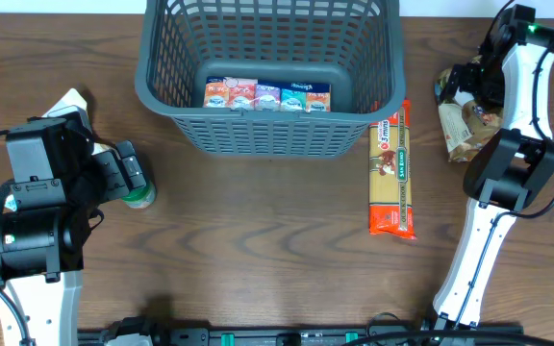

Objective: Pack container
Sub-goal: 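Move the right gripper to the gold foil bag and grasp it, then carry the gold foil bag into the basket and release it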

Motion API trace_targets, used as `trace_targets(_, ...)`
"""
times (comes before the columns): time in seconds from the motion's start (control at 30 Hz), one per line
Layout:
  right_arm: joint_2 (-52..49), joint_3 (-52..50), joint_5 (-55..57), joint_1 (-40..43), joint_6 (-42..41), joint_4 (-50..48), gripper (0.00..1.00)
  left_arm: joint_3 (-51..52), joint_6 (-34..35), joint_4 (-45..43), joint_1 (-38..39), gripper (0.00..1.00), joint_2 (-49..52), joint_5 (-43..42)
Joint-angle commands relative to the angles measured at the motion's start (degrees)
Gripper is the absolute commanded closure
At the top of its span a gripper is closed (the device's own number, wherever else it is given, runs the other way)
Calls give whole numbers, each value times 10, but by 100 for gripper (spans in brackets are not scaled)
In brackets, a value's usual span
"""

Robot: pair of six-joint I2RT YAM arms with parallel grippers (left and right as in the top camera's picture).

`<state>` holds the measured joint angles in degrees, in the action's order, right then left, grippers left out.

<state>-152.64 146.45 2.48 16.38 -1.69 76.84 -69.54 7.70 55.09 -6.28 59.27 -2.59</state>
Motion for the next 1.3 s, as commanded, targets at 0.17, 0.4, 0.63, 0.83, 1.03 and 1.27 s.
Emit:
trace_targets(0.17,-86,-48,-44,-35,22,18,39,-9,-2,-1,-2,1,2,3)
trace_targets(0.4,-83,-47,-45,-37,26,33,97,-9,-2,-1,-2,2,2,3)
trace_targets(0.63,-35,-45,-62,-37,26,44,99,-9,-2,-1,-2,2,2,3)
trace_targets(0.83,62,-45,-63,-37,26,31,99,-9,-6,-1,-2,2,2,3)
trace_targets(1.03,190,-45,-48,-37,14,-2,99,-9,-6,0,-2,2,2,3)
trace_targets(1.27,340,-45,-49,-50,18,-51,99,-9,-6,0,-2,2,2,3)
